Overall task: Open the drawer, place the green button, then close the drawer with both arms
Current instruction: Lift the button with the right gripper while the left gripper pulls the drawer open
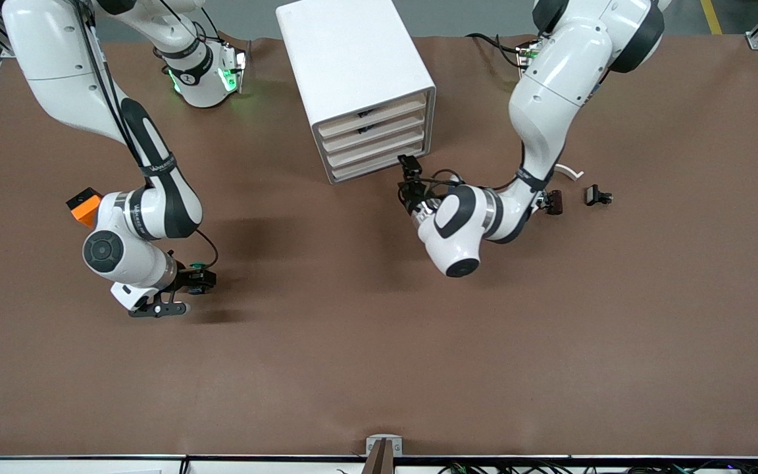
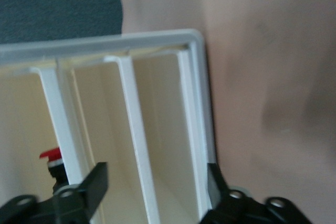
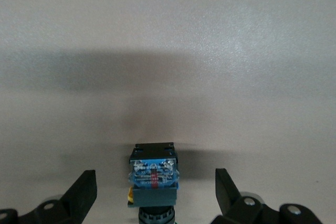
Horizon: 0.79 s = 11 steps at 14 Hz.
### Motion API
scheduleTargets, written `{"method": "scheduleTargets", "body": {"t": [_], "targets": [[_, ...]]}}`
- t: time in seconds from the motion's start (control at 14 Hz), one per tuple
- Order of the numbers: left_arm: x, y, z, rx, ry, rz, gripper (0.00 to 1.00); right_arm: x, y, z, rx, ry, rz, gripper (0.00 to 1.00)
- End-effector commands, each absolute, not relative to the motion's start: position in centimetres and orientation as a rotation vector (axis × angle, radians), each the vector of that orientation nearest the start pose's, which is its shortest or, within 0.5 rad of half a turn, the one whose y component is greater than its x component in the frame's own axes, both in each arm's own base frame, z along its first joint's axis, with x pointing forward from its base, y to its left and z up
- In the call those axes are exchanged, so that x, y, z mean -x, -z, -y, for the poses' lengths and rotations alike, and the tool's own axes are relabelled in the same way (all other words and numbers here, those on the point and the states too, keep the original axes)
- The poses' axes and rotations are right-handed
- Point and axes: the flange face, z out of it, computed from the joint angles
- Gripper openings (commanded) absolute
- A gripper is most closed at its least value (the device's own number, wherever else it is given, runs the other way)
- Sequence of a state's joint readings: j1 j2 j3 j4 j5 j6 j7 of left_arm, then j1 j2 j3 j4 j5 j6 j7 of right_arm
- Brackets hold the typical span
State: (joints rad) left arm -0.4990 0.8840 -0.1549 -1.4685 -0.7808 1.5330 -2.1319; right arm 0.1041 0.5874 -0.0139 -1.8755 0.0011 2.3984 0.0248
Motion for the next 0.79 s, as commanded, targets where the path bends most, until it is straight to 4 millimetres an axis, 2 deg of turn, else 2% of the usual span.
{"method": "scheduleTargets", "body": {"t": [0.0,0.07,0.14,0.29,0.43,0.5,0.57,0.64,0.71], "targets": [[-44.3,-14.8,46.5,1.319,-1.274,1.719,0.7,-63.1,-18.7,-5.8,3.16,-0.1,0.13,1.0],[-43.8,-14.5,47.0,1.311,-1.273,1.711,0.62,-63.1,-18.4,-5.9,3.161,-0.105,0.133,1.0],[-43.4,-13.6,47.0,1.286,-1.285,1.705,0.61,-63.1,-18.4,-5.8,3.162,-0.105,0.13,1.0],[-41.4,-12.8,48.7,1.272,-1.295,1.671,0.61,-63.3,-18.5,-5.8,3.161,-0.098,0.132,0.62],[-40.5,-12.4,49.3,1.275,-1.289,1.657,0.45,-63.5,-18.4,-5.8,3.16,-0.095,0.13,0.32],[-40.4,-12.4,49.4,1.274,-1.287,1.656,0.39,-63.5,-18.4,-5.9,3.16,-0.095,0.133,0.23],[-40.5,-12.4,49.4,1.276,-1.288,1.657,0.2,-63.6,-18.5,-5.9,3.16,-0.093,0.133,0.15],[-40.9,-12.6,49.2,1.275,-1.29,1.664,0.02,-63.8,-18.5,-5.9,3.16,-0.088,0.133,0.12],[-41.4,-12.6,48.8,1.274,-1.291,1.675,0.0,-63.8,-18.5,-5.9,3.16,-0.088,0.133,0.09]]}}
